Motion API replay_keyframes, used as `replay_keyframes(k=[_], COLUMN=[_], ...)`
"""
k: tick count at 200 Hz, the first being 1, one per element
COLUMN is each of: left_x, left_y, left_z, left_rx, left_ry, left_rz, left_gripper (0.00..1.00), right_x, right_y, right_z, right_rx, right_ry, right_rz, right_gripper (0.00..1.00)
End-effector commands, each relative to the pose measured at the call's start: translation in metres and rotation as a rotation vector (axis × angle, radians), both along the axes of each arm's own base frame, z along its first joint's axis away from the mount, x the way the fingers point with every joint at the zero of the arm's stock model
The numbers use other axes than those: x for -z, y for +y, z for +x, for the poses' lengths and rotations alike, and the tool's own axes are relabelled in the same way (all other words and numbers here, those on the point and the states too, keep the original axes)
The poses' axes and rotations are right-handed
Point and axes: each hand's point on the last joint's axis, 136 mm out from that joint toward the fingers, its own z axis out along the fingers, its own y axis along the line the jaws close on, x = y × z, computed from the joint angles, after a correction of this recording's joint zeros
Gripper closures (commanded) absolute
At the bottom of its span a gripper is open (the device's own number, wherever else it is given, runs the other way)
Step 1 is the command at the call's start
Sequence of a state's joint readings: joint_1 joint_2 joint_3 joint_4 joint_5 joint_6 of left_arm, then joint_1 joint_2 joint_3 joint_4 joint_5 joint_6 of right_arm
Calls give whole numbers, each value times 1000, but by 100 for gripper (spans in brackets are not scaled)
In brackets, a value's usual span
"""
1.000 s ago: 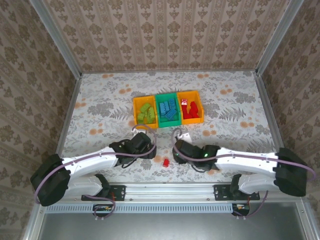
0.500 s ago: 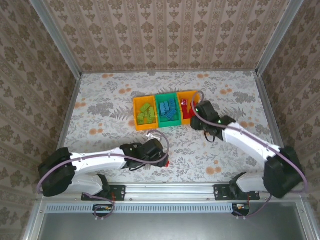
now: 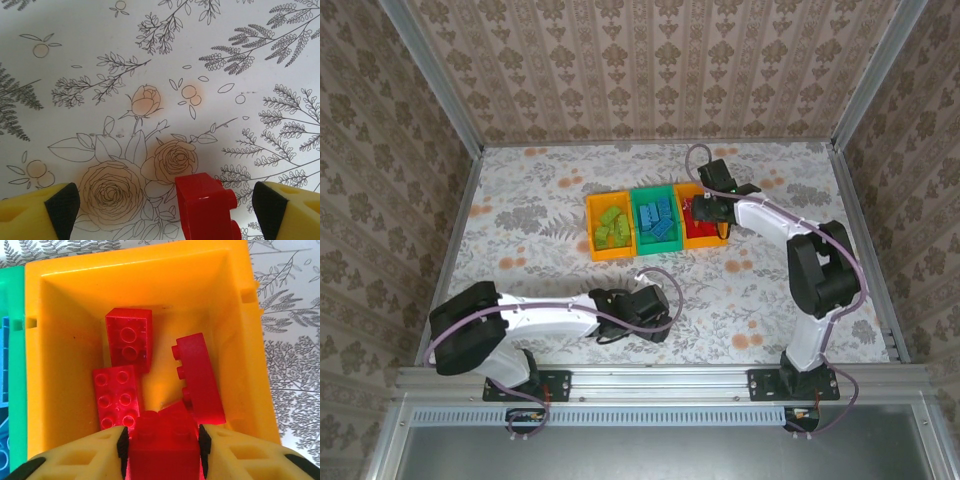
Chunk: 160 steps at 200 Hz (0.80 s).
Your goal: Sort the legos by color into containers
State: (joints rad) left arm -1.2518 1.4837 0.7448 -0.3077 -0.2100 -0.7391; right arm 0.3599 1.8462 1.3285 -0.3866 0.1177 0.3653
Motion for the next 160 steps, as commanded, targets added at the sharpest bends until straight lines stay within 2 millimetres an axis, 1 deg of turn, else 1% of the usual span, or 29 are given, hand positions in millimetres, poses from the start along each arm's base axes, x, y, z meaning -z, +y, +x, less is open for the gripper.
replay_keyframes(k=[1, 9, 17, 31, 44, 54, 66, 76, 93, 110, 127, 134, 147, 160], left_x=[-4, -3, -1, 1, 2, 4, 4, 5, 7, 9, 10, 11, 9, 5], left_y=[-8, -8, -9, -10, -12, -12, -13, -14, -16, -16, -18, -19, -21, -25], left_z=[-5, -6, -6, -8, -9, -10, -10, -10, -11, -11, -11, -10, -9, -7], left_rx=[9, 10, 13, 20, 26, 29, 31, 31, 39, 42, 46, 47, 52, 57], left_ry=[23, 28, 30, 40, 46, 48, 51, 53, 58, 62, 62, 63, 57, 47], left_rz=[-10, -10, -10, -6, -7, -2, 1, 2, 6, 16, 14, 17, 14, 5], left_gripper=[9, 10, 12, 18, 25, 29, 31, 34, 45, 58, 70, 73, 77, 79], right_x=[-9, -10, -11, -17, -24, -32, -42, -53, -69, -81, -85, -83, -81, -74], right_y=[6, 5, 5, 4, 3, 2, 0, -2, -8, -17, -28, -34, -44, -56], right_z=[7, 7, 7, 7, 5, 3, -1, -6, -15, -26, -37, -42, -50, -60], right_rx=[-8, -5, -2, 1, 5, 12, 17, 23, 35, 48, 59, 68, 85, 108], right_ry=[-6, -9, -12, -22, -32, -49, -72, -97, -142, -170, -170, -161, -149, -135], right_rz=[16, 16, 14, 15, 21, 29, 42, 56, 61, 54, 50, 45, 39, 29], right_gripper=[49, 44, 36, 23, 17, 15, 13, 12, 10, 8, 7, 7, 6, 6])
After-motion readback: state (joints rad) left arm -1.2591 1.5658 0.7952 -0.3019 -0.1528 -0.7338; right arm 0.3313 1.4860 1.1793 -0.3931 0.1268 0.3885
